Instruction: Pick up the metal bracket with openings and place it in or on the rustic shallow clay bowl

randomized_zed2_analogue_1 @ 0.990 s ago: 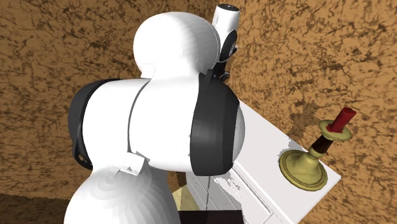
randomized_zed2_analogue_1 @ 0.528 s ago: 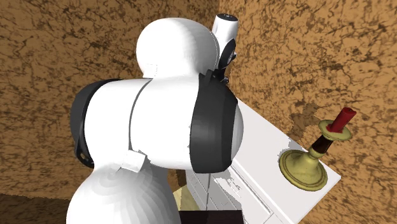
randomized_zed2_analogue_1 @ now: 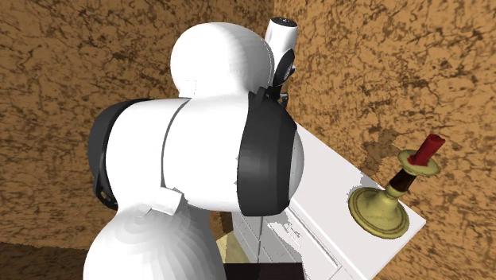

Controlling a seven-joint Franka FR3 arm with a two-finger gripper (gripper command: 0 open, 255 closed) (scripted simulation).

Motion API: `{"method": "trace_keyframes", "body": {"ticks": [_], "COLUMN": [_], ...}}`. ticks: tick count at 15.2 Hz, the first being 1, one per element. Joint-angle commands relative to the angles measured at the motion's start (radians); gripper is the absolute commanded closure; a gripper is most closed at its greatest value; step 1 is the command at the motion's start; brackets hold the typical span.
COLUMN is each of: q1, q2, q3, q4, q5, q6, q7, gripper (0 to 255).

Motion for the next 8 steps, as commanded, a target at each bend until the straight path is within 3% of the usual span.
{"method": "trace_keyframes", "body": {"ticks": [1,3,8], "q1": [0.0,0.0,-0.001], "q2": [0.0,0.0,-0.05], "q3": [0.0,0.0,-0.012], "q4": [0.0,0.0,0.056], "q5": [0.0,0.0,-0.028], "q6": [0.0,0.0,-0.102], "q7": [0.0,0.0,0.018], "gripper": [0,0,0]}}
